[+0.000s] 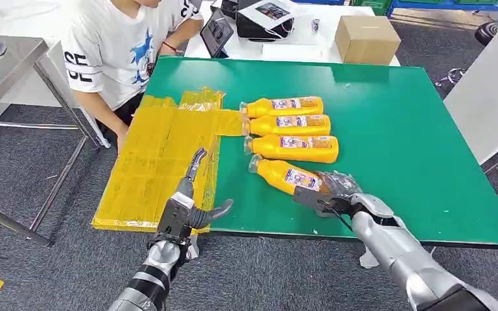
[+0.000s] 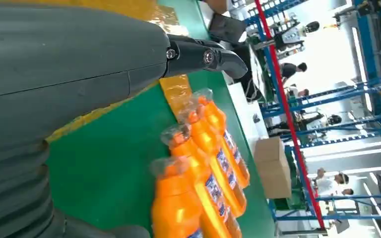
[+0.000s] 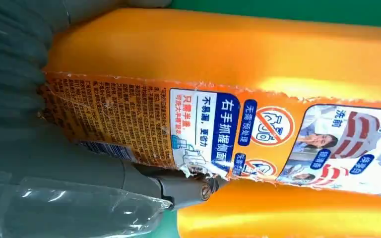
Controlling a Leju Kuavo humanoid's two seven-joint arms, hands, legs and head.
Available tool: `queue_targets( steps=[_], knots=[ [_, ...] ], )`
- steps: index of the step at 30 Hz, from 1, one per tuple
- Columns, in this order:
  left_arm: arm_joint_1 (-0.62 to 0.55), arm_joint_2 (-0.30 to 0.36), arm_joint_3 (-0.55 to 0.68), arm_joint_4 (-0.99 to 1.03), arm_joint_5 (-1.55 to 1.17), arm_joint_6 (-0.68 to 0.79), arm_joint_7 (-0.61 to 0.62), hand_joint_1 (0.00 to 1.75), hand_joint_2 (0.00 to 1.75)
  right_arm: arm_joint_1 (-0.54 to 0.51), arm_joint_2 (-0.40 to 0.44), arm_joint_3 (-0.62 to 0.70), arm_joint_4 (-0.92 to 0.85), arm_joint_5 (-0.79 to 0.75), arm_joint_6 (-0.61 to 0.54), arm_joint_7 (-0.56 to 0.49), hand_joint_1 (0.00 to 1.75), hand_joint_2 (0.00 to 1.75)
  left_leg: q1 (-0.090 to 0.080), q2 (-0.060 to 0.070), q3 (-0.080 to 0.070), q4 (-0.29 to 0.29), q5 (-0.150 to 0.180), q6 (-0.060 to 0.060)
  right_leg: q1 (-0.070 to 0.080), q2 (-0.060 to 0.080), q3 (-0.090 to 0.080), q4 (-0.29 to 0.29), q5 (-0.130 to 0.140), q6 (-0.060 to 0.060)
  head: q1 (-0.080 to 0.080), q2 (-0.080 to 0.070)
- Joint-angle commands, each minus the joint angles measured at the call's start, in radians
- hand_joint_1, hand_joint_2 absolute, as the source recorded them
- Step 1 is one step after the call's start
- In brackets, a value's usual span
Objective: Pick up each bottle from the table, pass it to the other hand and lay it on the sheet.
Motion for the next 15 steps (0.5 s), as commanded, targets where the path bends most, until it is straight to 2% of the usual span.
queue_targets(
  steps=[1,3,6,7,8,9,13,15],
  knots=[
    [0.028,0.027,0.005,-0.035,-0.006,0.003,0.010,0.00,1.75,0.172,0.096,-0.223,-0.224,0.019,-0.055,-0.001,1.75,1.75,0.001,-0.001,-0.002,-0.002,0.000,-0.002,0.001,0.000,-0.002,-0.001,0.000,-0.002,-0.001,0.000],
    [0.033,0.025,0.011,-0.041,-0.007,0.007,0.010,0.00,1.75,0.196,0.128,-0.295,-0.270,0.004,-0.141,-0.080,1.75,1.75,0.001,-0.002,-0.004,-0.001,0.000,-0.003,0.001,-0.001,-0.004,0.000,-0.001,-0.002,-0.001,0.000],
    [0.047,0.020,0.018,-0.074,0.007,0.002,0.008,0.00,1.75,0.244,0.227,-0.411,-0.485,-0.014,-0.302,-0.179,1.75,1.75,0.001,-0.001,-0.008,0.000,0.001,-0.001,0.001,0.001,-0.008,0.001,-0.001,-0.001,-0.001,0.000],
    [0.051,0.015,0.019,-0.082,0.019,-0.002,0.009,0.00,1.75,0.268,0.266,-0.448,-0.573,-0.037,-0.390,-0.235,1.75,1.75,0.001,-0.002,-0.009,0.000,0.000,-0.002,0.001,0.000,-0.008,0.002,-0.002,-0.002,0.000,0.000],
    [0.053,0.013,0.016,-0.087,0.027,-0.008,0.010,0.00,1.75,0.282,0.271,-0.453,-0.625,-0.039,-0.407,-0.242,1.75,1.75,0.001,-0.003,-0.014,0.000,0.002,0.000,0.000,-0.002,-0.012,0.003,-0.001,-0.001,-0.001,0.000],
    [0.055,0.010,0.015,-0.091,0.042,-0.016,0.013,0.00,1.75,0.301,0.295,-0.479,-0.677,-0.052,-0.487,-0.286,1.75,1.75,0.001,-0.002,-0.015,0.002,0.000,-0.002,0.000,0.000,-0.013,0.005,-0.003,-0.002,0.000,0.000],
    [0.058,0.000,0.000,-0.120,0.152,-0.104,0.048,0.00,1.75,0.372,0.322,-0.516,-0.806,-0.057,-0.625,-0.387,1.75,1.75,0.001,-0.008,-0.021,0.000,0.002,-0.001,0.001,-0.007,-0.018,0.003,-0.002,-0.001,-0.001,0.000],
    [0.065,0.001,-0.029,-0.158,0.242,-0.200,0.084,0.00,1.75,0.407,0.360,-0.572,-0.827,-0.043,-0.645,-0.466,1.75,1.75,0.001,-0.010,-0.021,0.000,0.002,-0.001,0.001,-0.008,-0.018,0.002,-0.003,-0.001,-0.001,0.000]
  ],
)
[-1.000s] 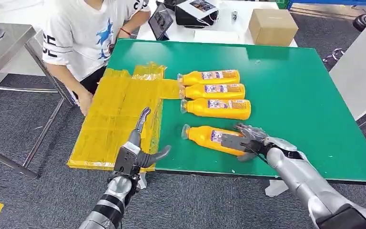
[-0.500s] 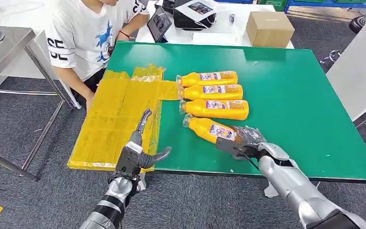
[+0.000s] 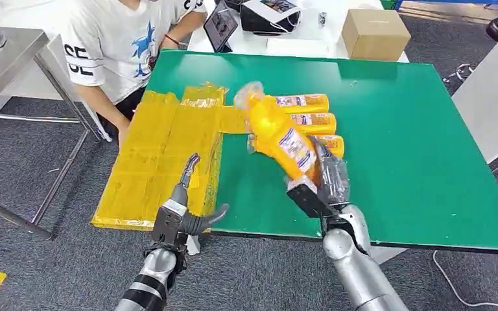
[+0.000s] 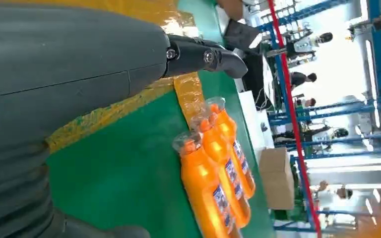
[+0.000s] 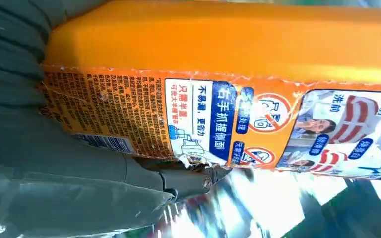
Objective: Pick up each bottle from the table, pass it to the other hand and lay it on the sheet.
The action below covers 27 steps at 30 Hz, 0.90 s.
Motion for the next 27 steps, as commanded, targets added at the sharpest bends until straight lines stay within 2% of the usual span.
queue_targets(
  steps=[1,3,7,8,10,13,14,15,16,18,19,20,24,27],
  knots=[
    [0.004,0.001,-0.043,-0.088,0.208,-0.190,0.082,0.00,1.75,0.141,0.146,-0.209,-0.300,-0.011,-0.145,-0.192,1.75,1.75,0.001,-0.003,0.003,0.000,-0.002,-0.002,0.001,-0.002,0.003,0.001,-0.004,-0.002,0.000,0.000],
    [0.018,0.007,-0.075,-0.134,0.280,-0.252,0.127,0.00,1.75,0.152,0.148,-0.208,-0.259,-0.019,-0.145,-0.211,1.75,1.75,0.000,-0.004,0.000,0.000,-0.002,-0.001,0.000,-0.003,0.001,0.001,-0.004,-0.001,0.001,0.000],
    [0.018,0.007,-0.075,-0.134,0.280,-0.252,0.127,0.00,1.75,0.152,0.148,-0.208,-0.259,-0.019,-0.145,-0.211,1.75,1.75,0.000,-0.002,-0.001,-0.001,-0.002,-0.001,0.000,-0.002,0.001,-0.001,-0.003,0.001,0.000,0.000],
    [0.024,0.014,-0.088,-0.145,0.318,-0.289,0.143,0.00,1.75,0.146,0.143,-0.192,-0.225,-0.042,-0.132,-0.209,1.75,1.75,0.000,-0.003,0.001,0.000,-0.002,-0.001,0.000,-0.003,0.002,0.000,-0.004,0.000,0.000,0.000],
    [0.038,0.032,-0.130,-0.179,0.382,-0.361,0.167,0.00,1.75,0.152,0.137,-0.153,-0.151,-0.103,-0.035,-0.200,1.75,1.75,0.000,-0.002,0.002,-0.001,-0.003,-0.001,0.000,-0.001,0.003,-0.001,-0.004,0.000,0.000,0.000],
    [0.053,0.052,-0.188,-0.226,0.476,-0.468,0.219,0.00,1.75,0.157,0.146,-0.068,0.009,-0.095,0.061,-0.238,1.75,1.75,0.001,0.000,0.005,-0.002,-0.003,-0.002,0.001,0.001,0.005,-0.003,-0.003,0.000,0.000,0.000],
    [0.054,0.057,-0.205,-0.229,0.513,-0.506,0.234,0.00,1.75,0.159,0.157,-0.048,0.051,-0.073,0.058,-0.246,1.75,1.75,0.001,0.001,0.007,-0.003,-0.004,-0.002,0.001,0.002,0.008,-0.004,-0.004,-0.001,0.000,0.000],
    [0.056,0.059,-0.218,-0.231,0.551,-0.539,0.253,0.00,1.75,0.165,0.156,-0.012,0.077,-0.097,0.075,-0.246,1.75,1.75,0.001,0.001,0.004,-0.002,-0.003,-0.001,0.001,0.002,0.005,-0.003,-0.003,0.000,0.000,0.000],
    [0.058,0.068,-0.243,-0.230,0.578,-0.563,0.261,0.00,1.75,0.163,0.146,0.052,0.115,-0.105,0.045,-0.246,1.75,1.75,0.001,0.002,0.007,-0.003,-0.004,-0.002,0.001,0.003,0.007,-0.004,-0.003,-0.001,0.000,0.000],
    [0.062,0.069,-0.251,-0.225,0.589,-0.571,0.266,0.00,1.75,0.169,0.151,0.076,0.127,-0.102,0.020,-0.246,1.75,1.75,0.001,0.001,0.005,-0.003,-0.003,-0.002,0.001,0.002,0.006,-0.003,-0.003,0.000,0.000,0.000],
    [0.062,0.069,-0.251,-0.225,0.589,-0.571,0.266,0.00,1.75,0.169,0.151,0.076,0.127,-0.102,0.020,-0.246,1.75,1.75,0.001,0.001,0.007,-0.003,-0.004,-0.003,0.001,0.002,0.008,-0.003,-0.005,-0.001,0.000,0.000],
    [0.062,0.069,-0.251,-0.225,0.589,-0.571,0.266,0.00,1.75,0.169,0.151,0.076,0.127,-0.102,0.020,-0.246,1.75,1.75,0.000,0.000,0.003,-0.002,-0.003,-0.001,0.000,0.000,0.003,-0.002,-0.003,0.001,0.000,0.000],
    [0.059,0.073,-0.252,-0.219,0.592,-0.574,0.263,0.00,1.75,0.161,0.143,0.074,0.128,-0.111,0.025,-0.246,1.75,1.75,0.001,0.000,0.009,-0.003,-0.005,-0.003,0.001,0.001,0.009,-0.003,-0.006,-0.001,0.000,0.000],
    [0.058,0.073,-0.252,-0.218,0.592,-0.574,0.262,0.00,1.75,0.159,0.141,0.072,0.128,-0.113,0.028,-0.246,1.75,1.75,0.000,-0.001,0.001,-0.001,-0.002,-0.001,0.000,-0.001,0.003,-0.002,-0.004,0.000,0.000,0.000]
  ],
)
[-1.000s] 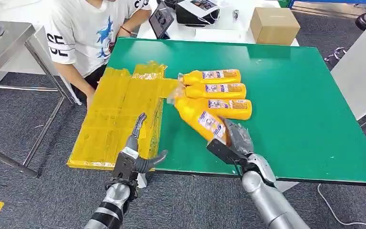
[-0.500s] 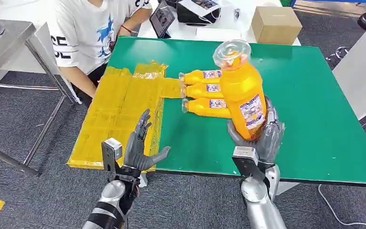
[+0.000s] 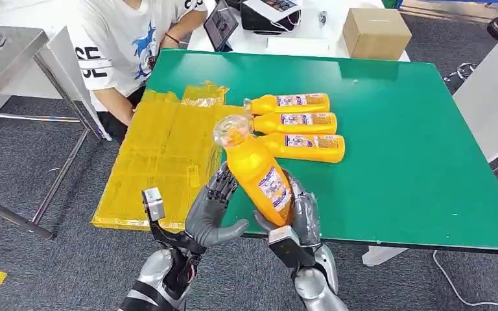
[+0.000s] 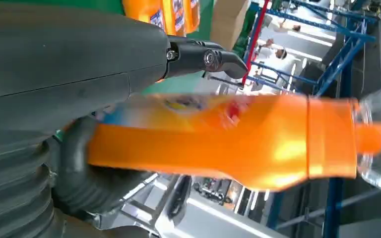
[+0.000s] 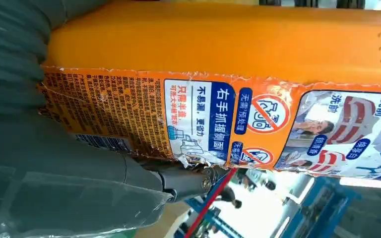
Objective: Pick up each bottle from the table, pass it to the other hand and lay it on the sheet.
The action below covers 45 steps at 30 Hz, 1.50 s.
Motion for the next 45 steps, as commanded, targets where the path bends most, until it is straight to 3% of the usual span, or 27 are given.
queue_targets(
  steps=[1,8,24,28,30,44,45],
  knots=[
    [-0.009,0.048,-0.040,0.011,0.006,0.001,0.004,0.00,1.75,-0.036,-0.016,0.045,0.108,-0.012,-0.001,-0.003,1.75,1.75,0.001,0.001,0.007,-0.001,-0.002,-0.002,0.000,0.002,0.006,-0.002,-0.001,-0.002,0.000,0.000],
    [-0.009,0.048,-0.040,0.011,0.006,0.001,0.004,0.00,1.75,-0.036,-0.016,0.045,0.108,-0.012,-0.001,-0.003,1.75,1.75,0.000,0.001,0.006,-0.001,-0.002,-0.002,0.000,0.002,0.005,-0.001,-0.001,-0.002,0.000,0.000],
    [-0.062,0.042,-0.076,0.130,-0.009,0.021,0.010,0.00,1.75,-0.086,0.073,0.251,0.437,0.149,0.007,-0.003,1.75,1.75,0.000,0.000,0.003,-0.001,-0.001,-0.001,0.000,0.000,0.002,-0.001,-0.001,-0.001,0.000,0.000],
    [-0.069,0.044,-0.060,0.129,-0.014,0.037,0.005,0.00,1.75,-0.079,0.069,0.281,0.457,0.169,0.011,-0.003,1.75,1.75,0.001,0.000,0.009,-0.002,-0.003,-0.002,0.001,0.000,0.008,-0.002,-0.003,-0.003,0.000,0.000],
    [-0.070,0.040,-0.051,0.135,0.016,0.008,0.022,0.00,1.75,-0.080,0.069,0.291,0.469,0.174,0.019,-0.003,1.75,1.75,0.001,-0.001,0.004,-0.001,-0.001,-0.001,0.001,-0.001,0.003,-0.001,-0.001,-0.001,0.000,0.000],
    [-0.065,0.036,-0.051,0.122,-0.019,0.034,-0.005,0.00,1.75,-0.078,0.080,0.300,0.496,0.164,0.036,-0.003,1.75,1.75,0.001,-0.002,0.006,0.000,-0.002,-0.002,0.001,-0.002,0.005,0.000,-0.003,-0.002,-0.001,0.000],
    [-0.064,0.034,-0.049,0.119,-0.019,0.036,-0.005,0.31,1.75,-0.079,0.080,0.300,0.496,0.163,0.036,-0.003,1.75,1.75,0.001,-0.001,0.003,0.000,-0.001,-0.001,0.001,-0.002,0.002,0.000,-0.002,-0.001,-0.001,0.000]
  ],
)
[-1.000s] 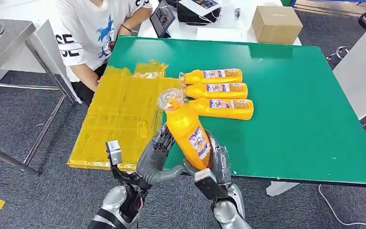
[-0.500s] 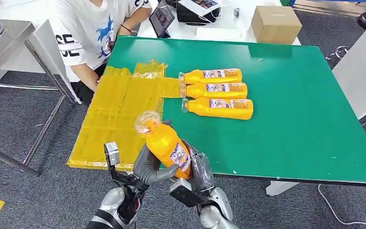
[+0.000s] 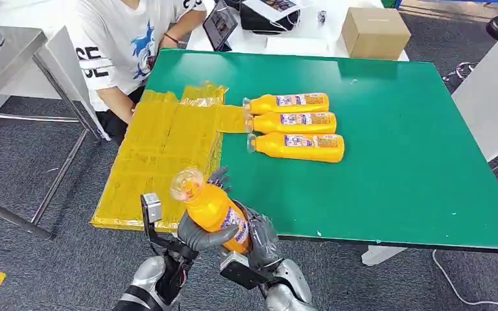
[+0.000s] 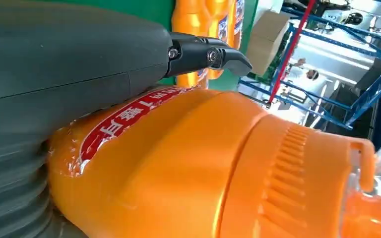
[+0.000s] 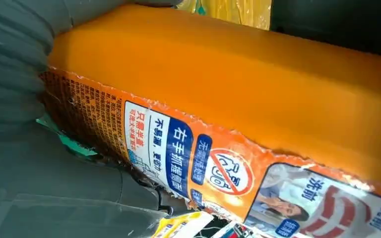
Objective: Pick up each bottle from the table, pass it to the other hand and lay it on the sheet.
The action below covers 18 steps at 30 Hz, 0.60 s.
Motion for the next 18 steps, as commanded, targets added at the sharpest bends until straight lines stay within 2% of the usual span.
queue_targets(
  steps=[1,2,7,8,9,10,11,12,18],
  knots=[
    [-0.063,-0.018,-0.045,0.028,-0.018,-0.003,-0.018,1.62,1.75,0.003,0.020,0.101,0.109,0.015,0.035,-0.003,1.75,1.75,0.001,-0.004,0.006,0.000,-0.002,-0.002,0.001,-0.003,0.007,0.000,-0.003,-0.002,0.000,0.000],
    [-0.060,-0.020,-0.042,0.024,-0.005,-0.017,-0.015,1.75,1.75,0.002,0.019,0.102,0.111,0.014,0.038,-0.003,1.75,1.75,0.001,-0.003,0.003,0.000,-0.001,-0.001,0.001,-0.002,0.004,0.000,-0.002,-0.001,0.000,0.000],
    [-0.040,-0.022,-0.034,-0.006,0.069,-0.064,0.010,1.75,1.75,0.008,0.020,0.084,0.108,-0.005,0.041,-0.003,1.75,1.75,0.001,-0.004,0.004,0.000,-0.002,-0.001,0.001,-0.003,0.005,0.000,-0.003,-0.002,0.000,0.000],
    [-0.039,-0.020,-0.035,-0.009,0.070,-0.065,0.012,1.75,1.75,0.009,0.021,0.079,0.105,-0.010,0.038,-0.003,1.50,1.75,0.002,-0.004,0.006,0.000,-0.003,-0.002,0.001,-0.003,0.007,0.000,-0.003,-0.002,0.000,0.000],
    [-0.033,-0.020,-0.033,-0.015,0.081,-0.072,0.014,1.75,1.75,0.012,0.024,0.064,0.097,-0.024,0.033,-0.003,0.14,1.75,0.001,-0.003,0.003,0.000,-0.001,-0.001,0.001,-0.002,0.004,0.000,-0.002,-0.001,0.000,0.000],
    [-0.027,-0.018,-0.031,-0.026,0.082,-0.066,0.015,1.75,1.75,0.012,0.027,0.049,0.090,-0.033,0.029,-0.001,0.00,1.75,0.001,-0.003,0.004,0.000,-0.002,-0.001,0.001,-0.002,0.005,0.000,-0.003,-0.002,0.000,0.000],
    [-0.020,-0.019,-0.028,-0.039,0.090,-0.069,0.015,1.75,1.75,0.014,0.030,0.033,0.078,-0.049,0.045,-0.001,0.00,0.00,0.002,-0.004,0.007,0.000,-0.003,-0.002,0.002,-0.002,0.008,0.000,-0.004,-0.002,0.000,0.000],
    [-0.014,-0.018,-0.026,-0.050,0.094,-0.068,0.016,1.75,1.75,0.016,0.032,0.016,0.060,-0.071,0.072,0.001,0.00,0.00,0.001,-0.003,0.003,0.000,-0.001,-0.001,0.001,-0.002,0.004,0.000,-0.002,-0.001,0.000,0.000],
    [-0.003,-0.016,-0.020,-0.077,0.096,-0.051,0.019,1.75,1.75,0.024,0.029,-0.038,-0.022,-0.104,0.091,0.006,0.00,0.00,0.001,-0.004,0.004,0.000,-0.002,-0.001,0.001,-0.003,0.005,0.000,-0.003,-0.002,0.000,0.000]
  ],
)
